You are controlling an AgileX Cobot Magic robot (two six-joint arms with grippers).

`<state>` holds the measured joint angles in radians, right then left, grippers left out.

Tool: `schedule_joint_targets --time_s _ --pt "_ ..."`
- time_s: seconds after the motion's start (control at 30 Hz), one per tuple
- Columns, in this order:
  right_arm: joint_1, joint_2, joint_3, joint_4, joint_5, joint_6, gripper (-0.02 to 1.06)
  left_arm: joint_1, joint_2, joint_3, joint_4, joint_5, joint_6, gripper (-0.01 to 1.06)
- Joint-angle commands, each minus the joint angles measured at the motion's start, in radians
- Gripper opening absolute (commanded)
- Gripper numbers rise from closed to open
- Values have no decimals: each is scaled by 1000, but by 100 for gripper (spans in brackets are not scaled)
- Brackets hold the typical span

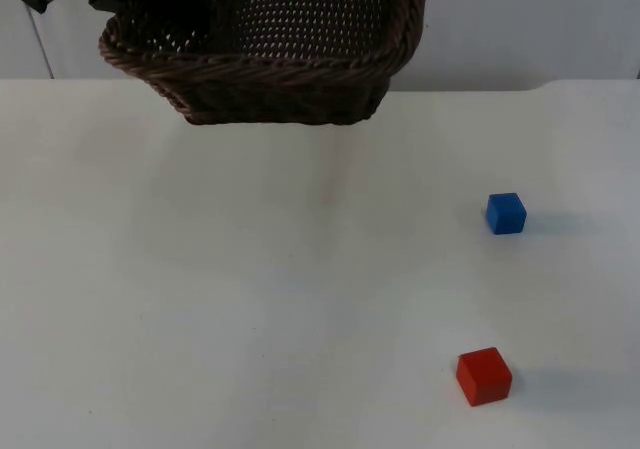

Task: Pick up the basket with the left hand and place the largest block into the basket with the right hand.

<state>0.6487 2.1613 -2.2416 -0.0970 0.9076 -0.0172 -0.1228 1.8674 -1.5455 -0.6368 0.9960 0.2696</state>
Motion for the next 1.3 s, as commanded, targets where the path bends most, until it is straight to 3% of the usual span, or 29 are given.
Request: schedule_joint_targets --time_s 0.0,0.23,0.37,0.5,0.53,0.57,0.67,1.03,1.27 --pt "1 15 -8 36 -33 -12 0 1 -15 -2 -30 -18 -6 0" --pt "1 48 -8 41 -40 -17 0 1 -15 -2 -25 -18 -6 0" --pt "1 48 -8 41 -44 -17 10 1 -15 -2 -25 -18 -6 0" --pt "1 48 -8 41 -44 -17 45 1 -15 -2 -25 -18 -6 0" --pt "1 48 -8 41 -44 -17 45 1 -15 -2 -25 -18 -6 0" --pt "1 48 -8 41 -46 -17 59 1 -15 -2 -25 -18 -6 0" --pt "1 46 -8 41 -53 -9 71 1 -15 -2 -25 -18 -6 0" --pt "1 -40 -10 29 -57 -9 72 1 -15 -2 -25 -18 -6 0" --pt "1 -184 -10 24 4 -9 72 1 -15 -2 -21 -18 -6 0"
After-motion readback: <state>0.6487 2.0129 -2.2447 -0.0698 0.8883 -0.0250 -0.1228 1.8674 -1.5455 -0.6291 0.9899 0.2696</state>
